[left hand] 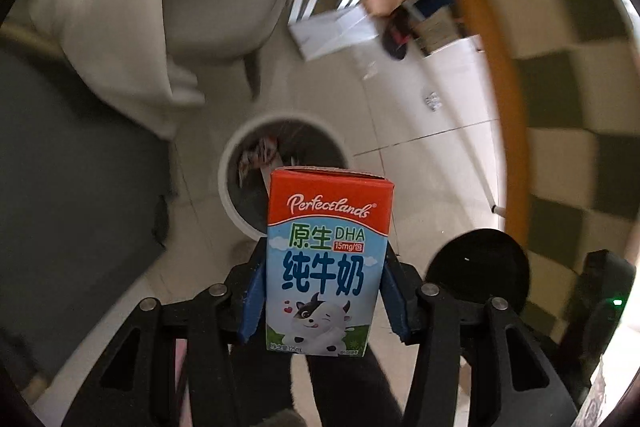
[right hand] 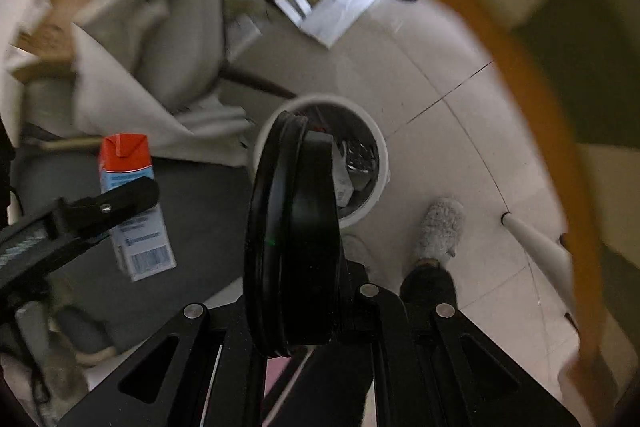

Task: Collect trash
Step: 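Carry the Perfectlands milk carton and black lid to the bin and release them, then move both open tools away from the bin back over the table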

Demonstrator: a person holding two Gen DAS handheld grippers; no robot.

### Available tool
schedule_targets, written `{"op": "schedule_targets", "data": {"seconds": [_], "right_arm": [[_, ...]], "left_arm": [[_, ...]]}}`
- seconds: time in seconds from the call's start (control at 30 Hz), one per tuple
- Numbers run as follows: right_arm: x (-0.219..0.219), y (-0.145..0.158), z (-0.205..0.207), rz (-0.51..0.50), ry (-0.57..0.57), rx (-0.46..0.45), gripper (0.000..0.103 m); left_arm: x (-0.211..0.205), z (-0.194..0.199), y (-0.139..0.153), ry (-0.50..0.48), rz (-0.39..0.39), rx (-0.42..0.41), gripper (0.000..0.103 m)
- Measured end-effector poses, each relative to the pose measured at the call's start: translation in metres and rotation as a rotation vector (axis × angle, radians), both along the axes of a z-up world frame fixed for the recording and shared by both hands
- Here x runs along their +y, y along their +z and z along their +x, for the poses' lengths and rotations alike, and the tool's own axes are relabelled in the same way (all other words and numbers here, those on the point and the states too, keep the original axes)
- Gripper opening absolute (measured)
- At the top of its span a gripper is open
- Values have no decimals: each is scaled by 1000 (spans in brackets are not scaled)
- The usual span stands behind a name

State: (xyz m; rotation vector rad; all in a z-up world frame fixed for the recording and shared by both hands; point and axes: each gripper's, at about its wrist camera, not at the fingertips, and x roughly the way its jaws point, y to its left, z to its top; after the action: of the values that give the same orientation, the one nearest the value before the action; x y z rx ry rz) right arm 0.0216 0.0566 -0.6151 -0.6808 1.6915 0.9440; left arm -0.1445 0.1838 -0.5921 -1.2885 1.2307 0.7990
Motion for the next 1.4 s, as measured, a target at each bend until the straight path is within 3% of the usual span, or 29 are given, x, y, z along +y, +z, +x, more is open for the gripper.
{"op": "schedule_targets", "data": {"seconds": [0.07, 0.1, 0.13, 0.17, 0.2, 0.27, 0.33, 0.37, 0.4, 0.43, 0.47, 0.7, 1.0, 1.4], "right_arm": [[10, -56, -6, -42, 33, 4, 10], [13, -73, -6, -56, 41, 8, 10], [20, -97, -8, -75, 52, 14, 10], [24, -123, -10, -92, 53, 9, 12], [28, -142, -12, -105, 56, 3, 16], [36, -182, -16, -123, 66, -5, 29], [42, -205, -19, -136, 84, -27, 59], [45, -213, -20, -136, 93, -40, 67], [47, -217, -22, -135, 107, -58, 84], [44, -217, -22, -129, 116, -76, 94], [44, -217, -23, -116, 121, -86, 96], [45, -182, -26, -107, 171, -247, 100], [41, -114, -23, -74, 166, -274, 100], [28, 54, -23, 12, 142, -288, 100]], "left_arm": [[6, -8, -43, 28, -39, 1, 53], [10, -11, -62, 42, -44, 0, 61], [13, -15, -80, 55, -42, 5, 80], [14, -18, -95, 65, -36, 10, 90], [16, -22, -109, 73, -28, 15, 91], [19, -28, -132, 79, -16, 30, 91], [23, -36, -147, 80, 18, 61, 100], [23, -40, -152, 80, 35, 81, 101], [22, -45, -155, 80, 52, 97, 101], [22, -50, -158, 77, 71, 120, 101], [20, -53, -159, 67, 92, 155, 101], [9, -61, -139, 19, 143, 249, 101], [-2, -56, -75, -21, 184, 256, 101], [-28, -56, 66, -72, 246, 240, 101]]}}
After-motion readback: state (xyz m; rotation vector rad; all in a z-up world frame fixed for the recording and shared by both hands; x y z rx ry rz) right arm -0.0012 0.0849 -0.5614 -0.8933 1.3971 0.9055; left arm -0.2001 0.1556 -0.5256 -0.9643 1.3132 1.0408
